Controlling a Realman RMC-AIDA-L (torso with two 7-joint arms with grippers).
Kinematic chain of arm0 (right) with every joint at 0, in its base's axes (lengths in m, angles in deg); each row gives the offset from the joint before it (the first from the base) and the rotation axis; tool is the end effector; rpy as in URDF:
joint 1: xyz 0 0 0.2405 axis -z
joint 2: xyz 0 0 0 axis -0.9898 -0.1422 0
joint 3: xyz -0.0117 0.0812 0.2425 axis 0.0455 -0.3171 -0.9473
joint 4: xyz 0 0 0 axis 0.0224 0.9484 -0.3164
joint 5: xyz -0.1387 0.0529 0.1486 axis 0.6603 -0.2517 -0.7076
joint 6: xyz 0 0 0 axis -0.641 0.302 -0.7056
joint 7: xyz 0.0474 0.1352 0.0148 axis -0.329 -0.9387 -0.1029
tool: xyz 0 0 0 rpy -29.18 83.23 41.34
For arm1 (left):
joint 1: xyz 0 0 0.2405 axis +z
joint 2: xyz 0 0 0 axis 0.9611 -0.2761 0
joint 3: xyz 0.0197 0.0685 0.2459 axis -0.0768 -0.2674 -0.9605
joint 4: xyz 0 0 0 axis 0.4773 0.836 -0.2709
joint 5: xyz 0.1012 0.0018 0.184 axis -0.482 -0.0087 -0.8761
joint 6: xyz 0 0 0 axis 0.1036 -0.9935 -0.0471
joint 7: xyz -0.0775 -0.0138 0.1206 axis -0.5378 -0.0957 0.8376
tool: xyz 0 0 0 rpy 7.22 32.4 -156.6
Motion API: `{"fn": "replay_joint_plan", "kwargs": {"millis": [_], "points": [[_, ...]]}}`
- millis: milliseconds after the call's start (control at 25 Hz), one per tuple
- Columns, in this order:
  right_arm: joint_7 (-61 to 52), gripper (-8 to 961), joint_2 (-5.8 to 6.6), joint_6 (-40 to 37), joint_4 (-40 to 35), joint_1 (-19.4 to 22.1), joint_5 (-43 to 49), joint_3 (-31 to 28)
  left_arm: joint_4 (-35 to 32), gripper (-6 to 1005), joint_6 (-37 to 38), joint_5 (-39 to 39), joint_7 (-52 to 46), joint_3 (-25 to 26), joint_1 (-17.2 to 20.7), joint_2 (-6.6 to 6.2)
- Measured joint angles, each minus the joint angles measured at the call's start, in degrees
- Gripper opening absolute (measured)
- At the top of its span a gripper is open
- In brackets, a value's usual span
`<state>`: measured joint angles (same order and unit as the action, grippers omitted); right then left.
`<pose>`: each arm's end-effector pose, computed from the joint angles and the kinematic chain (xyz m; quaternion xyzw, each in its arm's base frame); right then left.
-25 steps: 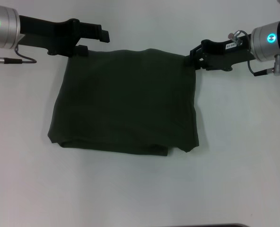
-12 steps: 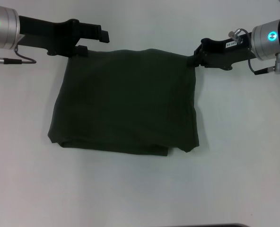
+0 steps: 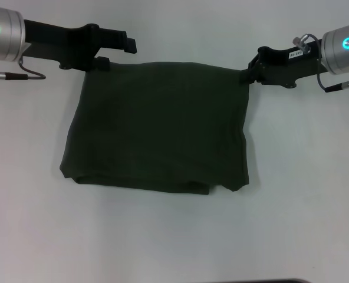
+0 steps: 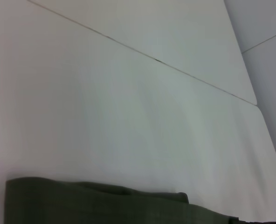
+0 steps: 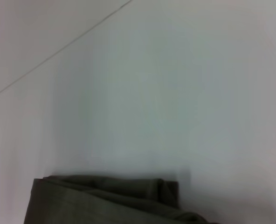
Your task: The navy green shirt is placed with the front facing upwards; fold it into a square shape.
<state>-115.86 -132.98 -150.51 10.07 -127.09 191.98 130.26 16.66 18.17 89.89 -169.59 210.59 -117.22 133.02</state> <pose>0.2572 0.4071 -0.0158 -0.6825 0.7093 0.1001 0.1453 -0.2118 0.4033 0.0132 -0.7574 -0.6311 -0.1356 0.0988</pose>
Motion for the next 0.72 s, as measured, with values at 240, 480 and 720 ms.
{"fn": "replay_joint_plan", "kwargs": {"millis": [240, 480, 720], "points": [[0.0, 31, 0.02, 0.4, 0.6, 0.0, 0.0, 0.1, 0.0, 827, 0.0, 0.0, 0.0, 0.0, -0.1, 0.02], [0.0, 33, -0.04, 0.4, 0.6, 0.0, -0.4, -0.3, 0.0, 827, 0.0, 0.0, 0.2, 0.0, 0.1, 0.11], [0.1, 36, -0.05, 0.2, 0.6, 0.1, -0.5, -0.3, 0.0, 828, 0.0, 0.0, 0.2, 0.0, 0.2, 0.11]]}}
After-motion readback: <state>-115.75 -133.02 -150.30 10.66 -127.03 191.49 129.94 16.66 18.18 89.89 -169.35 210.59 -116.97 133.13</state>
